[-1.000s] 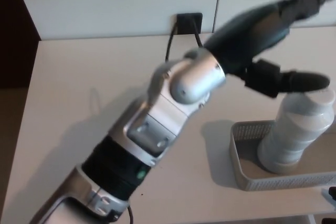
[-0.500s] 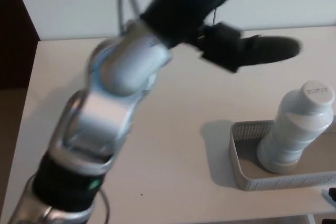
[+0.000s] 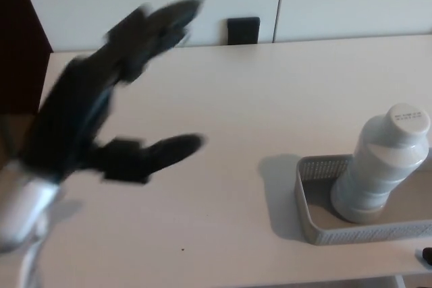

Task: The robot walk up to a desk on which a bottle is kept on the left hand side and a container is kept on the right hand side. The robot uses its left hand to pick up the bottle and places it in the container.

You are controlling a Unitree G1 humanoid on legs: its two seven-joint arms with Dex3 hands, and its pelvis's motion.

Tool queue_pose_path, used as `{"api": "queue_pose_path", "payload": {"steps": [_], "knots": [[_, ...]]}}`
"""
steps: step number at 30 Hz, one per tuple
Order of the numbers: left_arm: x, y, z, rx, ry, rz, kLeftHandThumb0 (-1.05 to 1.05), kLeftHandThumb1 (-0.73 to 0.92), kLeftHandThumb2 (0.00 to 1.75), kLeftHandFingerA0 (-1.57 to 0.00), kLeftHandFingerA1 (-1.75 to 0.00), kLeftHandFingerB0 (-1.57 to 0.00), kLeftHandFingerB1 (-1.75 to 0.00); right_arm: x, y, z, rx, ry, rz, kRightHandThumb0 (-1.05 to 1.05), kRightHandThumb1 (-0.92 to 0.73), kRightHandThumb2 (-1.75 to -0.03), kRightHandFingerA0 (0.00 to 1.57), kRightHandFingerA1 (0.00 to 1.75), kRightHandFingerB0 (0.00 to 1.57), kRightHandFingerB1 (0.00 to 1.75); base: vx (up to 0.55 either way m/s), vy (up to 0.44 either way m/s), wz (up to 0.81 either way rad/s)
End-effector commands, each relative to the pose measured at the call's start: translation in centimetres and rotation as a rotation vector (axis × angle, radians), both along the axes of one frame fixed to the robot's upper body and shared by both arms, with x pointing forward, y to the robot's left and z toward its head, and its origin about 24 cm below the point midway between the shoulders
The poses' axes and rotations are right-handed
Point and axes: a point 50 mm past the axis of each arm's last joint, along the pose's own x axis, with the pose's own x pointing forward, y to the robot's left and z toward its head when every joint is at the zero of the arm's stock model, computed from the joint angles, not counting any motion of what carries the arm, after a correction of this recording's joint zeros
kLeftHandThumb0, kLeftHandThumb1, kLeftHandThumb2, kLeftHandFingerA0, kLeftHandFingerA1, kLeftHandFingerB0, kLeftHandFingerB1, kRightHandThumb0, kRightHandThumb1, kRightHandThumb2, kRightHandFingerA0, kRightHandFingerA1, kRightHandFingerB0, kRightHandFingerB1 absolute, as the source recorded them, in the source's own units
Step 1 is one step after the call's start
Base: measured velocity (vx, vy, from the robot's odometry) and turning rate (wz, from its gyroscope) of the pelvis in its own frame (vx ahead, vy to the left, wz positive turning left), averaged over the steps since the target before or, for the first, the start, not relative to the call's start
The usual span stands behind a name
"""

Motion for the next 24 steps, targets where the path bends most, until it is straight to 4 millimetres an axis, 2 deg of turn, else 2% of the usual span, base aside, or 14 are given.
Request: {"api": "queue_pose_path", "payload": {"steps": [1, 2, 7, 8, 9, 10, 14, 15, 16, 17, 20, 22, 23, 24], "knots": [[-15.2, 13.8, 4.0, -0.101, -0.158, 0.202, -0.65, 0.51, 0.81, -0.26, -0.45, -0.19, -0.4, -2.5, -2.4, -0.6, -0.046, 0.058, -0.028, -0.22, -0.59, -0.57, 0.48, 0.59, 0.43, 0.5, 0.0, 0.0, 0.0], [-15.4, 15.3, 3.8, -0.06, -0.208, 0.384, -0.64, 0.51, 0.8, -0.25, -0.45, -0.19, -0.4, -2.7, -2.4, -0.6, -0.041, 0.061, -0.034, -0.22, -0.59, -0.57, 0.47, 0.58, 0.42, 0.49, 0.0, 0.0, 0.0], [-15.0, 18.4, 1.7, -0.119, -0.215, 0.674, -0.62, 0.52, 0.8, -0.23, -0.44, -0.16, -0.4, -3.1, -2.3, -0.3, -0.035, 0.055, -0.051, -0.17, -0.62, -0.58, 0.48, 0.6, 0.43, 0.5, 0.0, 0.0, 0.0], [-15.0, 18.9, 1.2, -0.107, -0.202, 0.729, -0.59, 0.7, 0.61, -0.28, -0.33, -0.19, -0.29, -3.1, -2.3, -0.2, -0.031, 0.052, -0.053, -0.17, -0.63, -0.58, 0.47, 0.61, 0.42, 0.51, 0.0, 0.0, 0.0], [-15.0, 19.3, 0.9, -0.098, -0.193, 0.758, -0.59, 0.7, 0.61, -0.28, -0.33, -0.19, -0.29, -3.1, -2.3, -0.1, -0.029, 0.05, -0.053, -0.17, -0.63, -0.58, 0.47, 0.61, 0.42, 0.51, 0.0, 0.0, 0.0], [-15.0, 20.4, -0.2, -0.108, -0.158, 0.826, -0.58, 0.72, 0.62, -0.17, -0.34, -0.12, -0.28, -3.2, -2.3, 0.0, -0.012, 0.045, -0.062, -0.15, -0.64, -0.58, 0.45, 0.64, 0.41, 0.52, 0.0, 0.0, 0.0], [-15.7, 24.5, -4.9, -0.176, -0.018, 1.125, -0.59, 0.71, 0.61, -0.18, -0.34, -0.15, -0.28, -3.7, -3.1, 0.2, 0.005, 0.027, -0.105, -0.2, -0.62, -0.58, 0.47, 0.66, 0.4, 0.52, 0.0, 0.0, 0.0], [-16.1, 25.3, -6.1, -0.206, 0.044, 1.184, -0.69, 0.57, 0.85, -0.13, -0.45, -0.08, -0.39, -3.7, -3.5, 0.2, -0.007, 0.03, -0.123, -0.17, -0.63, -0.58, 0.49, 0.65, 0.41, 0.51, 0.0, 0.0, 0.0], [-16.6, 26.1, -7.4, -0.233, 0.113, 1.245, -0.69, 0.57, 0.85, -0.13, -0.45, -0.08, -0.39, -3.8, -3.9, 0.3, -0.018, 0.034, -0.144, -0.17, -0.63, -0.58, 0.49, 0.65, 0.41, 0.51, 0.0, 0.0, 0.0], [-17.1, 26.5, -8.3, -0.257, 0.15, 1.271, -0.62, 0.71, 0.63, -0.18, -0.37, -0.15, -0.28, -4.0, -4.2, 0.2, -0.012, 0.041, -0.163, -0.18, -0.62, -0.58, 0.48, 0.64, 0.41, 0.5, 0.0, 0.0, 0.0], [-17.6, 27.1, -9.5, -0.268, 0.206, 1.294, -0.63, 0.71, 0.63, -0.17, -0.38, -0.15, -0.28, -4.4, -4.8, -0.2, -0.013, 0.052, -0.182, -0.18, -0.62, -0.58, 0.45, 0.6, 0.4, 0.49, 0.0, 0.0, 0.0], [-18.7, 27.4, -12.4, -0.25, 0.374, 1.332, -0.64, 0.71, 0.6, -0.21, -0.44, -0.21, -0.29, -5.5, -6.3, -1.2, -0.105, 0.14, -0.237, -0.18, -0.6, -0.57, 0.45, 0.51, 0.43, 0.45, 0.0, 0.0, 0.0], [-19.1, 27.1, -13.7, -0.246, 0.455, 1.32, -0.7, 0.54, 0.87, -0.22, -0.52, -0.17, -0.42, -6.0, -6.7, -1.7, -0.103, 0.157, -0.261, -0.13, -0.44, -0.87, 0.34, 0.6, 0.29, 0.56, 0.0, 0.0, 0.0], [-19.3, 26.8, -14.4, -0.245, 0.503, 1.308, -0.7, 0.54, 0.87, -0.22, -0.52, -0.17, -0.42, -6.4, -6.9, -2.1, -0.095, 0.162, -0.276, -0.13, -0.44, -0.87, 0.34, 0.6, 0.29, 0.56, 0.0, 0.0, 0.0]]}}
